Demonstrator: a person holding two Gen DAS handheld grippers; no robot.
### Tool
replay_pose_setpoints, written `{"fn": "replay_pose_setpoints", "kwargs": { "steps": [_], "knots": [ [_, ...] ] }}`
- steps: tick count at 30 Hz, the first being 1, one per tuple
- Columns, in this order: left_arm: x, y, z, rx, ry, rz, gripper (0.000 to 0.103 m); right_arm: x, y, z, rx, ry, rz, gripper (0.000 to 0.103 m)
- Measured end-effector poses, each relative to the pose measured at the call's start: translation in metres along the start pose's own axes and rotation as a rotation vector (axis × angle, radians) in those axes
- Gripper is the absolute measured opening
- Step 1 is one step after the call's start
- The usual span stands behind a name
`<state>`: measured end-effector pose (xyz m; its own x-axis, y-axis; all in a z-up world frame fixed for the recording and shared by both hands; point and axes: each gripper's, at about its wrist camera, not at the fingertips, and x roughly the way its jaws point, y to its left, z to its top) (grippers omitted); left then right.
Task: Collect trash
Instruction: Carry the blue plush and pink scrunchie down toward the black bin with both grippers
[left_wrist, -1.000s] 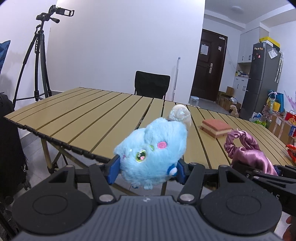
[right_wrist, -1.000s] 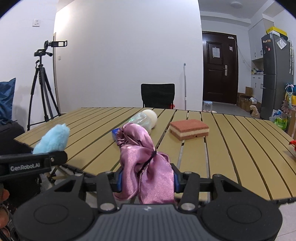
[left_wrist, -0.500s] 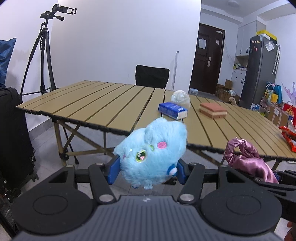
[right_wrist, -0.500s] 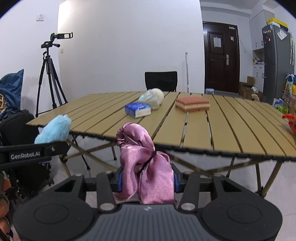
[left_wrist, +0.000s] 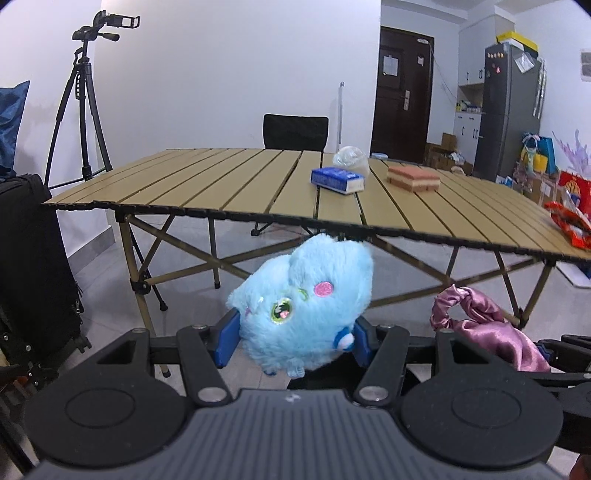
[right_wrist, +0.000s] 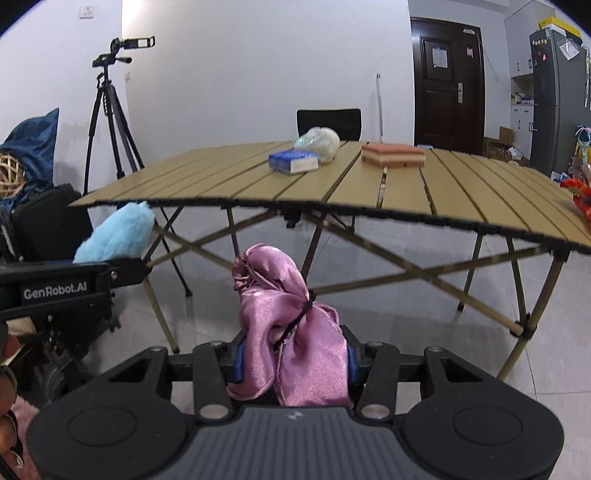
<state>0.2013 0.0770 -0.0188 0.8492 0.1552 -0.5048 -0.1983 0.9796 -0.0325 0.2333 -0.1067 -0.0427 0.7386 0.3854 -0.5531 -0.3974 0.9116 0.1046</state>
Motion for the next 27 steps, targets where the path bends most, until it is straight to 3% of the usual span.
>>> {"fn": "replay_pose_setpoints", "kwargs": {
  "steps": [12,27],
  "knots": [
    [-0.013,-0.007,-0.040,0.077,0.061,-0.011,0.060,-0.001,0.005,-0.042,-0.006,0.115,-0.014,0.046],
    [0.003,0.003,-0.068,0.095,0.186,-0.011,0.060,0.018,-0.009,-0.072,0.022,0.279,-0.070,0.046]
  ]
}}
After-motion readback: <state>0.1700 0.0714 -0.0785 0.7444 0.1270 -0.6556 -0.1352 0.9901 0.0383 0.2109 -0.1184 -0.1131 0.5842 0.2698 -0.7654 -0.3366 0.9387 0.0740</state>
